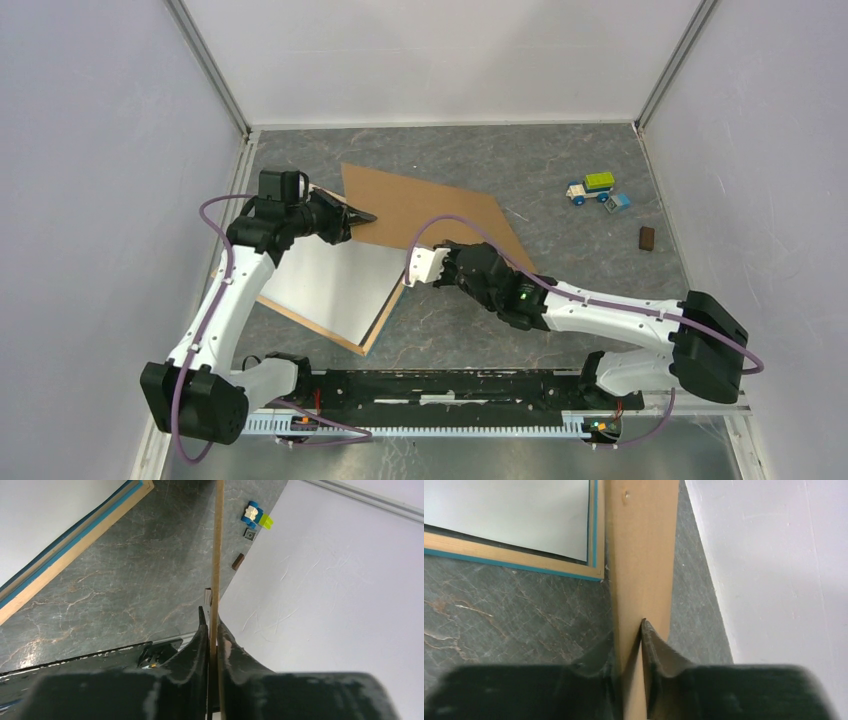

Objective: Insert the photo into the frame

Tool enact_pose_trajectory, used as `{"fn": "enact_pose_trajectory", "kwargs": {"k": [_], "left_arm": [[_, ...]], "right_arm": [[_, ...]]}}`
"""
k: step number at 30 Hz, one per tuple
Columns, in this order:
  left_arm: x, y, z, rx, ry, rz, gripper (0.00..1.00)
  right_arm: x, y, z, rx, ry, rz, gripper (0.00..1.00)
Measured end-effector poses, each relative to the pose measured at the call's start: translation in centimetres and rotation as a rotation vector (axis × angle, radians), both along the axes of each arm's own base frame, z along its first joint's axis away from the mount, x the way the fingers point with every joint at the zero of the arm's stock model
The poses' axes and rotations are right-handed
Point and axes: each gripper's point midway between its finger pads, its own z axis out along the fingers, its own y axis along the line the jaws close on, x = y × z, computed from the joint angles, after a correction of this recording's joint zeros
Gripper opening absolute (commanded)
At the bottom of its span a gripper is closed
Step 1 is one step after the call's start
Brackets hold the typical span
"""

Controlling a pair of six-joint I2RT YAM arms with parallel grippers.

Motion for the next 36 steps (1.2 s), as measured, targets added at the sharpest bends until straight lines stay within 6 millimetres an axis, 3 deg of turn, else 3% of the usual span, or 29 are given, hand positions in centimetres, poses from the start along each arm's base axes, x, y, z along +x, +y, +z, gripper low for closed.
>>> {"fn": "enact_pose_trajectory", "kwargs": {"k": [1, 4, 5, 9, 14, 18, 23, 25, 29, 30, 32, 36], "left_arm": [[0.0, 0.0, 0.0, 0.001, -0.001, 0.000, 0.52], [0.0, 0.0, 0.2, 0.017, -0.025, -0.019, 0.95], [0.0, 0.1, 0.4, 0.025, -0.037, -0.026, 1.00], [-0.1, 0.3, 1.8, 0.078, -0.145, -0.079, 1.00], [-1.3, 1.7, 4.2, 0.201, -0.347, -0.107, 1.00], [-2.4, 4.4, 7.0, 0.363, -0.518, -0.039, 1.00], [-3.7, 7.1, 7.5, 0.510, -0.592, 0.030, 1.00], [-3.5, 6.9, 6.0, 0.523, -0.574, -0.001, 1.00], [-2.2, 4.8, 0.1, 0.470, -0.445, -0.140, 0.98], [-1.9, 4.2, -1.2, 0.456, -0.412, -0.171, 0.94], [-0.9, 2.5, -4.6, 0.432, -0.332, -0.240, 0.76], [-0.4, -0.9, -9.1, 0.401, -0.196, -0.310, 0.74]], "right_arm": [[0.0, 0.1, 0.0, 0.003, 0.004, -0.003, 0.00], [0.5, 0.0, 0.5, -0.003, -0.015, -0.020, 0.00], [0.6, 0.0, 0.7, -0.005, -0.023, -0.027, 0.00], [1.1, -1.0, 1.4, 0.022, -0.035, -0.102, 0.00], [1.4, -4.2, 3.6, 0.111, -0.056, -0.238, 0.00], [1.7, -7.0, 5.0, 0.191, -0.058, -0.372, 0.00], [2.6, -11.3, 6.0, 0.268, -0.057, -0.562, 0.00], [2.8, -12.4, 6.2, 0.277, -0.047, -0.614, 0.00], [2.8, -13.6, 7.0, 0.311, -0.025, -0.670, 0.00], [2.7, -13.9, 7.3, 0.324, -0.019, -0.679, 0.00], [2.5, -14.5, 8.0, 0.354, -0.008, -0.697, 0.00], [2.1, -15.9, 9.2, 0.428, -0.002, -0.728, 0.00]]}}
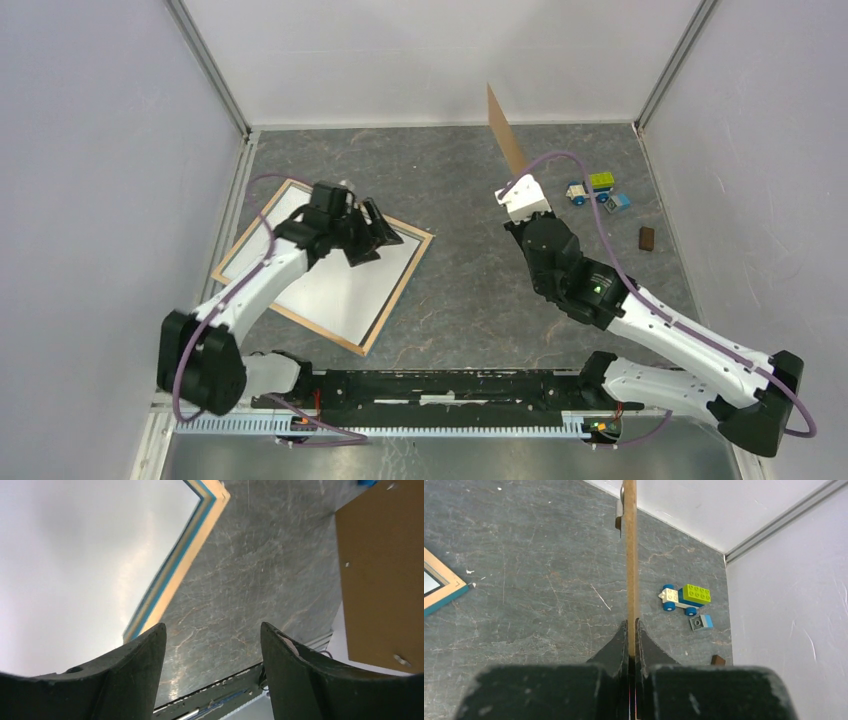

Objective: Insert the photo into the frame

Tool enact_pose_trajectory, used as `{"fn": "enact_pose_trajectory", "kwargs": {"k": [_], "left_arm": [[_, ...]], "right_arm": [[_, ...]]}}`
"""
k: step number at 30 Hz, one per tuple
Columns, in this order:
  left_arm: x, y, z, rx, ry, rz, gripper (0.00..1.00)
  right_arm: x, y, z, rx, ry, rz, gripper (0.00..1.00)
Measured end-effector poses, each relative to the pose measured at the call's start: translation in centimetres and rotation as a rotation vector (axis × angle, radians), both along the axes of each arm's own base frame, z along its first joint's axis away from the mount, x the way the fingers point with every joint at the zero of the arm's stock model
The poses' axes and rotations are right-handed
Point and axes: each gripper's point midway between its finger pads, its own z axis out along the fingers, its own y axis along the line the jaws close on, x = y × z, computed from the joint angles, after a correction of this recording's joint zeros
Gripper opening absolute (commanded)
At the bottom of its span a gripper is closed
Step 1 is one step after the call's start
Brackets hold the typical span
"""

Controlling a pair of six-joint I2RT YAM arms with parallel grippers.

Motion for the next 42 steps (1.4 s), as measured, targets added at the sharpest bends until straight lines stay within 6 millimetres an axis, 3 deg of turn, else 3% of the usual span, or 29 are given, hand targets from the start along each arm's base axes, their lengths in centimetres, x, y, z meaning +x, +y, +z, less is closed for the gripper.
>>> {"fn": "enact_pose_trajectory", "kwargs": {"k": [3, 5, 9, 16, 20, 28, 36, 42], "left_arm": [[0.4, -3.4, -2.7, 0.043, 0.080, -0.023, 0.73], [0.9, -5.1, -3.9, 0.086, 0.097, -0.029, 0.83], [3.0, -7.7, -5.4, 0.170, 0.087, -0.034, 0.87], [6.7, -9.2, -8.1, 0.302, 0.052, -0.014, 1.00], [7.5, -9.2, -9.7, 0.359, 0.052, -0.024, 0.99], [7.5, -10.6, -11.6, 0.370, 0.060, -0.083, 0.95], [6.6, -15.3, -11.2, 0.311, 0.005, -0.183, 1.00], [4.7, -19.8, -10.9, 0.240, -0.017, -0.291, 1.00]], "right_arm": [[-0.3, -0.8, 0.6, 0.034, -0.010, -0.017, 0.00], [-0.4, -1.2, 0.8, 0.049, -0.014, -0.022, 0.00], [-0.7, -1.6, 1.1, 0.066, -0.018, -0.026, 0.00], [-1.4, -2.6, 1.4, 0.081, -0.031, -0.032, 0.00], [-1.7, -3.2, 1.2, 0.082, -0.032, -0.036, 0.00], [-1.8, -3.5, 1.2, 0.081, -0.031, -0.038, 0.00], [-1.8, -3.4, 1.0, 0.081, -0.026, -0.041, 0.00], [-1.8, -4.1, 1.0, 0.082, -0.030, -0.079, 0.00]]}}
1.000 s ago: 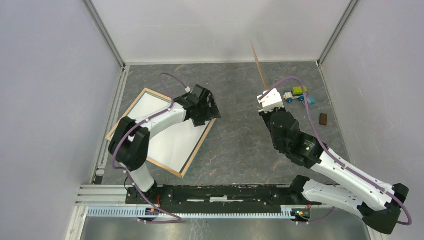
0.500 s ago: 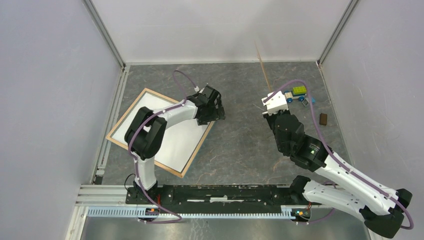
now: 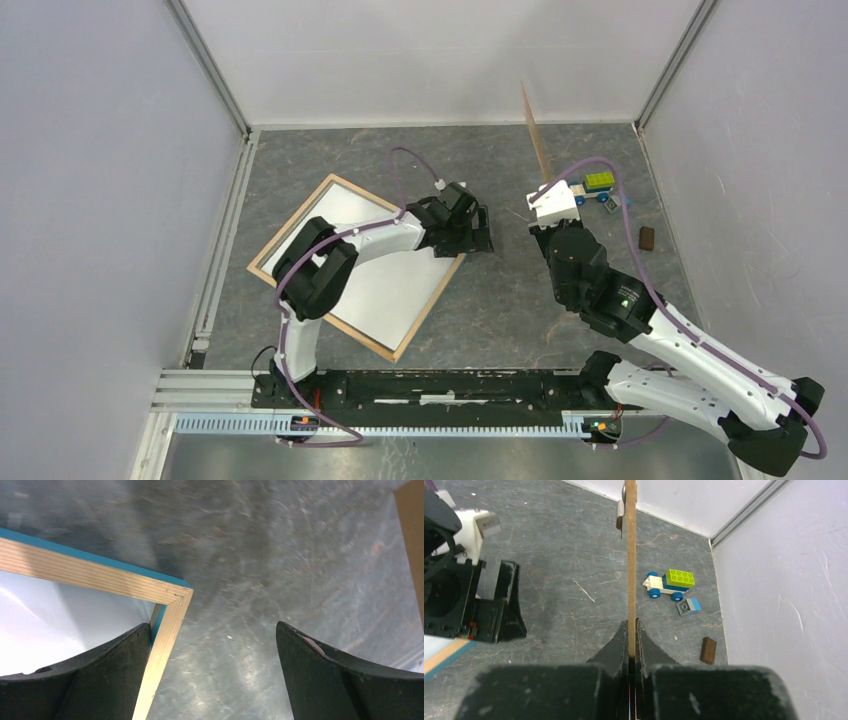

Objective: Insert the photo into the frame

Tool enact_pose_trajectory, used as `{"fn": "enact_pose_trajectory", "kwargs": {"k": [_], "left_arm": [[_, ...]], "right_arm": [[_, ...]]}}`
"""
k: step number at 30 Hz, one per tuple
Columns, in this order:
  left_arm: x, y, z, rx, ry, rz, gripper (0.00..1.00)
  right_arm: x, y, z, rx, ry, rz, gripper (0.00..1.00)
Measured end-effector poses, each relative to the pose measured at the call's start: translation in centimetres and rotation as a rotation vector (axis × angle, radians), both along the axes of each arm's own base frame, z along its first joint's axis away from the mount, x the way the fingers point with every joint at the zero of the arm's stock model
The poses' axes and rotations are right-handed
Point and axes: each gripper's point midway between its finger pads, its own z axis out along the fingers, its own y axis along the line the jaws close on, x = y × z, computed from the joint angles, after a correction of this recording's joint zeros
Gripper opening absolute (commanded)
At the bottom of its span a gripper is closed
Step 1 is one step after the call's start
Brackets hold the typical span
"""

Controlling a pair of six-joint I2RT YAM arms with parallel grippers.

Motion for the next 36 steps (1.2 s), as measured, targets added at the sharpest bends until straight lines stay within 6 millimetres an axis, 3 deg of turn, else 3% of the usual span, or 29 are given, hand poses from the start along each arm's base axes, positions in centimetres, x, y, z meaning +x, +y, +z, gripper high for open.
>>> {"fn": "enact_pose_trajectory", "kwargs": {"k": [14, 19, 22, 25, 28, 32, 36], "left_arm": [[-6.4, -10.4, 1.1, -0.193, 0.060, -0.312, 1.00], [-7.9, -11.5, 2.3, -0.204, 0.040, -0.398, 1.00], [-8.3, -11.0, 3.9, -0.197, 0.015, -0.432, 1.00], [-8.6, -10.0, 7.3, -0.211, -0.035, -0.456, 1.00], [-9.2, -8.1, 12.2, -0.235, -0.124, -0.476, 1.00], [-10.1, -3.7, 19.8, -0.265, -0.298, -0.448, 1.00], [-11.2, 2.4, 25.5, -0.264, -0.483, -0.362, 1.00]], "right_arm": [[-1.5, -4.2, 2.8, 0.024, -0.043, -0.157, 0.00], [-2.0, -5.2, 4.3, 0.054, -0.073, -0.188, 0.00], [-2.0, -5.4, 5.5, 0.066, -0.088, -0.200, 0.00], [-2.0, -5.4, 6.7, 0.060, -0.098, -0.204, 0.00], [-1.9, -5.4, 7.8, 0.040, -0.104, -0.194, 0.00], [-1.4, -4.2, 9.2, 0.012, -0.097, -0.121, 0.00], [-0.5, -0.7, 12.0, 0.033, -0.072, 0.031, 0.00]]}}
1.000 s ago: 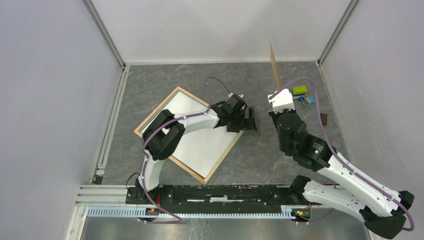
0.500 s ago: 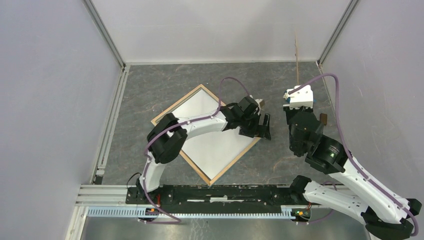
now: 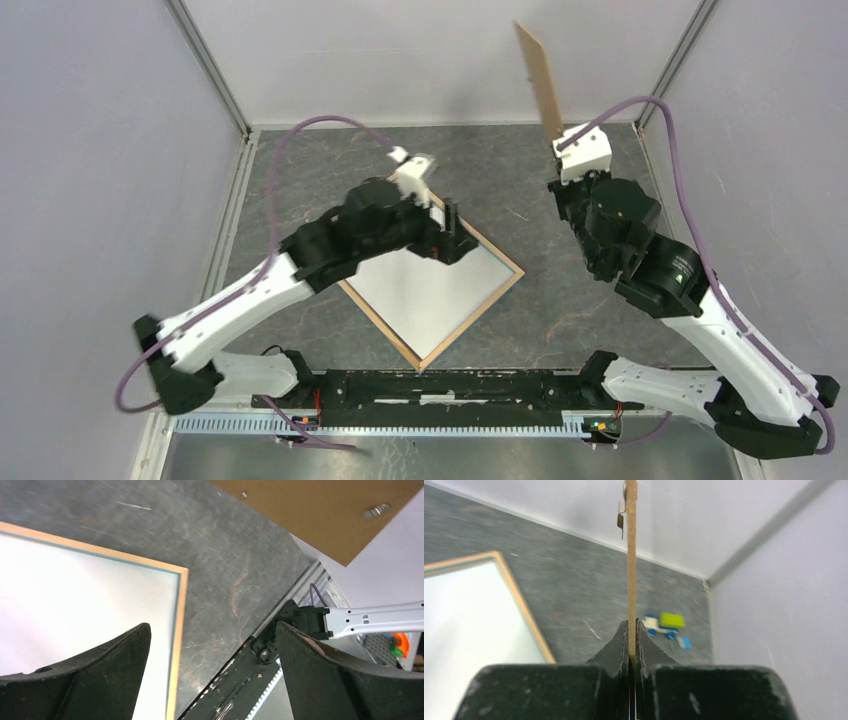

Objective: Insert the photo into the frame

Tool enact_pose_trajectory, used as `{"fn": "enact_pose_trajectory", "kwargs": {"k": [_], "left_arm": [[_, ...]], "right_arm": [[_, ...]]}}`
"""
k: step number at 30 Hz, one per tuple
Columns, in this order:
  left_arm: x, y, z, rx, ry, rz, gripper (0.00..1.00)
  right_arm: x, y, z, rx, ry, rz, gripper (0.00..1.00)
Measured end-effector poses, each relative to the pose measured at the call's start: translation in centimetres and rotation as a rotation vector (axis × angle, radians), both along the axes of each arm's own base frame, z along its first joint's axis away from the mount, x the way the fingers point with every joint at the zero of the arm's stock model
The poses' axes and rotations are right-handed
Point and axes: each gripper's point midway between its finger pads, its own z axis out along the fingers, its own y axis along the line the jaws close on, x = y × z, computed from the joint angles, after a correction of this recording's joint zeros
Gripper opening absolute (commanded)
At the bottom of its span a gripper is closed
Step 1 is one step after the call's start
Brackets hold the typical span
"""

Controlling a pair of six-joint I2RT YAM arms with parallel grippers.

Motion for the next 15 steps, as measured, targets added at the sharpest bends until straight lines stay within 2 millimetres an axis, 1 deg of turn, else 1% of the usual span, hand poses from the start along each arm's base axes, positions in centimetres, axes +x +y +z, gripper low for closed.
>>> {"fn": "enact_pose_trajectory", "kwargs": {"k": [1, 2, 3, 4, 7, 9, 11, 12, 14, 15], "left_arm": [[-0.4, 1.8, 1.0, -0.013, -0.033, 0.036, 1.00], [-0.7, 3.2, 1.7, -0.021, -0.057, 0.059, 1.00], [-1.2, 5.0, 2.5, -0.037, -0.091, 0.097, 1.00], [-1.5, 6.3, 3.0, -0.049, -0.109, 0.120, 1.00], [-2.7, 10.4, 4.0, -0.082, -0.164, 0.199, 1.00], [-3.1, 12.5, 4.4, -0.096, -0.189, 0.245, 1.00], [-3.3, 14.5, 4.8, -0.097, -0.211, 0.304, 1.00], [-3.2, 15.5, 4.9, -0.093, -0.220, 0.339, 1.00], [-3.0, 17.0, 4.5, -0.063, -0.225, 0.394, 1.00], [-2.9, 17.5, 3.9, -0.036, -0.220, 0.414, 1.00]], "right_arm": [[0.3, 1.3, 0.7, 0.019, 0.005, 0.051, 0.00], [0.5, 2.6, 1.2, 0.038, 0.014, 0.097, 0.00], [0.7, 4.0, 1.7, 0.059, 0.025, 0.152, 0.00], [0.8, 5.0, 1.9, 0.073, 0.036, 0.189, 0.00], [0.9, 8.9, 2.0, 0.110, 0.107, 0.330, 0.00], [0.8, 11.0, 1.9, 0.140, 0.159, 0.399, 0.00], [0.6, 13.4, 1.7, 0.175, 0.223, 0.470, 0.00], [0.5, 14.2, 1.6, 0.186, 0.250, 0.494, 0.00], [0.4, 15.8, 1.2, 0.207, 0.310, 0.539, 0.00], [0.4, 16.4, 1.0, 0.215, 0.338, 0.555, 0.00]]}}
